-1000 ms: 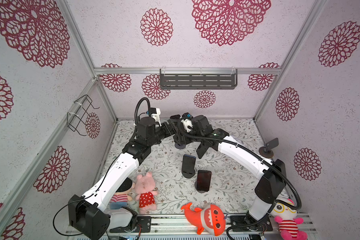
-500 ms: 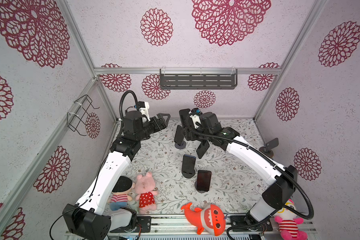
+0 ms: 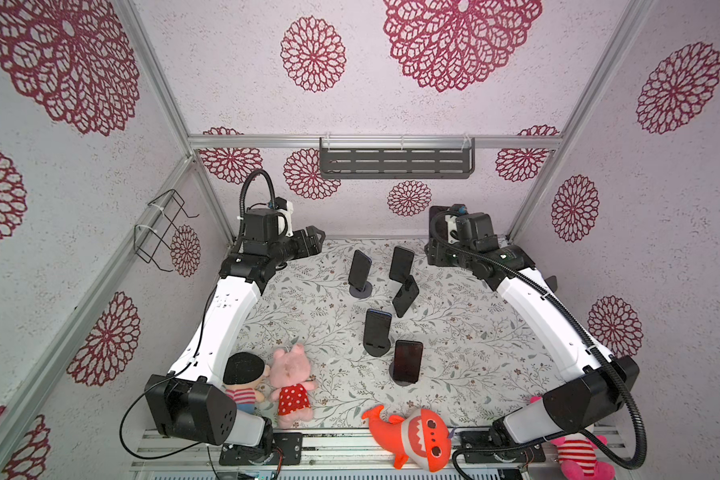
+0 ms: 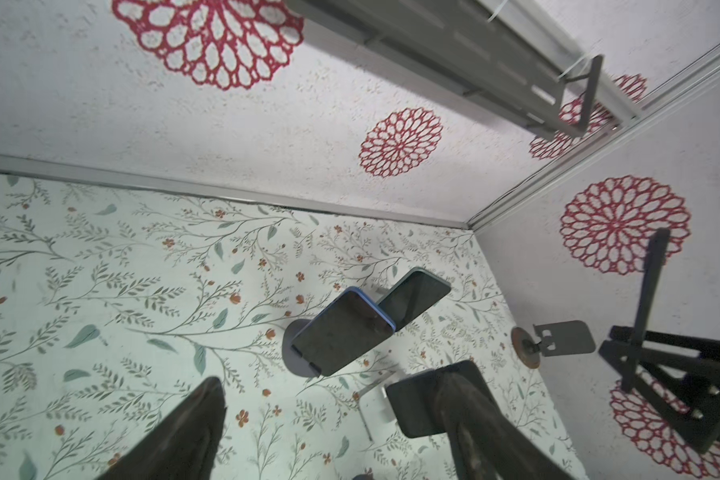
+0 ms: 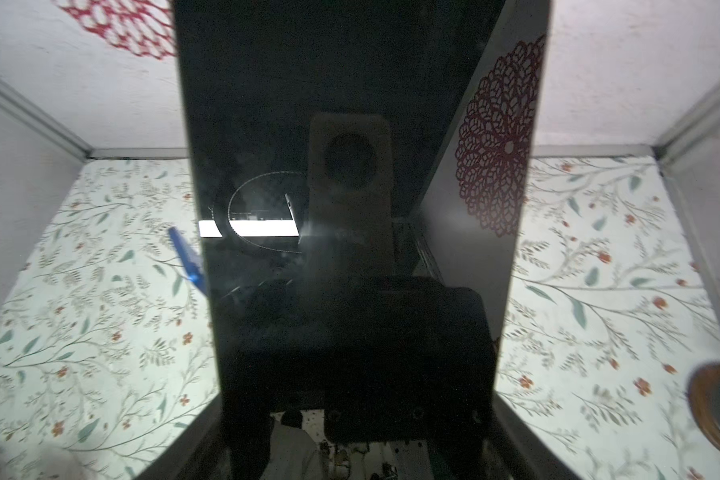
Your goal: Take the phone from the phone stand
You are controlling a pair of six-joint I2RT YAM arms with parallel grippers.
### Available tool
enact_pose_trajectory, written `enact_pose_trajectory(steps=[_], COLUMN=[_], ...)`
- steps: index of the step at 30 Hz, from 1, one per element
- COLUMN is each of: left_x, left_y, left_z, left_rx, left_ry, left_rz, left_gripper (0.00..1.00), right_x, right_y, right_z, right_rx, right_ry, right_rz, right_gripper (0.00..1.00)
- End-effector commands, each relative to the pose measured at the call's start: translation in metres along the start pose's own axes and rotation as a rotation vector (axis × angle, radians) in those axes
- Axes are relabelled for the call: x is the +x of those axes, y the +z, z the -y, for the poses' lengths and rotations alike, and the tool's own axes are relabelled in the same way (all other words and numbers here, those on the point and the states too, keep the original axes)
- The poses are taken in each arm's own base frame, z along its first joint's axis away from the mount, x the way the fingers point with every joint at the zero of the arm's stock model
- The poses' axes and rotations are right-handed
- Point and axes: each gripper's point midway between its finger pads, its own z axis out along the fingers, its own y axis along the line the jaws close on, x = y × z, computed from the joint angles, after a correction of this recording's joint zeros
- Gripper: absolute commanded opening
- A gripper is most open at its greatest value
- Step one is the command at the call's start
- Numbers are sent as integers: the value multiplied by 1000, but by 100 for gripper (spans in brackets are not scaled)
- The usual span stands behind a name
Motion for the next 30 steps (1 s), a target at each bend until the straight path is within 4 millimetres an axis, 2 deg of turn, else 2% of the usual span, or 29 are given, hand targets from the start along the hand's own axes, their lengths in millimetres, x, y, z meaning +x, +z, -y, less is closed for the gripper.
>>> enact_pose_trajectory(steps=[1,3,7,14,23,30], left_x=[9,15,19,14,9,9], left_y=[-1,1,5,-1,-8,-8], left_z=[-15,-24,-38,-40,-36,-33], left_rx=[-38,-45,-66,-57,-48,-32], left_ry=[59,46,24,20,33,35], left_rz=[-13,-23,-43,-22,5,7], left_gripper=[85,85,85,85,86,86], right_x=[3,14,43,84,112,132], right_y=[-17,-8,21,84,155,189], right_z=[35,45,63,64,64,64], right_rx=[88,103,166,165,146,142], right_ry=[7,0,-12,-15,-41,-24], right_rz=[-9,-59,-202,-358,-478,-538], right_gripper=[16,15,15,14,15,19])
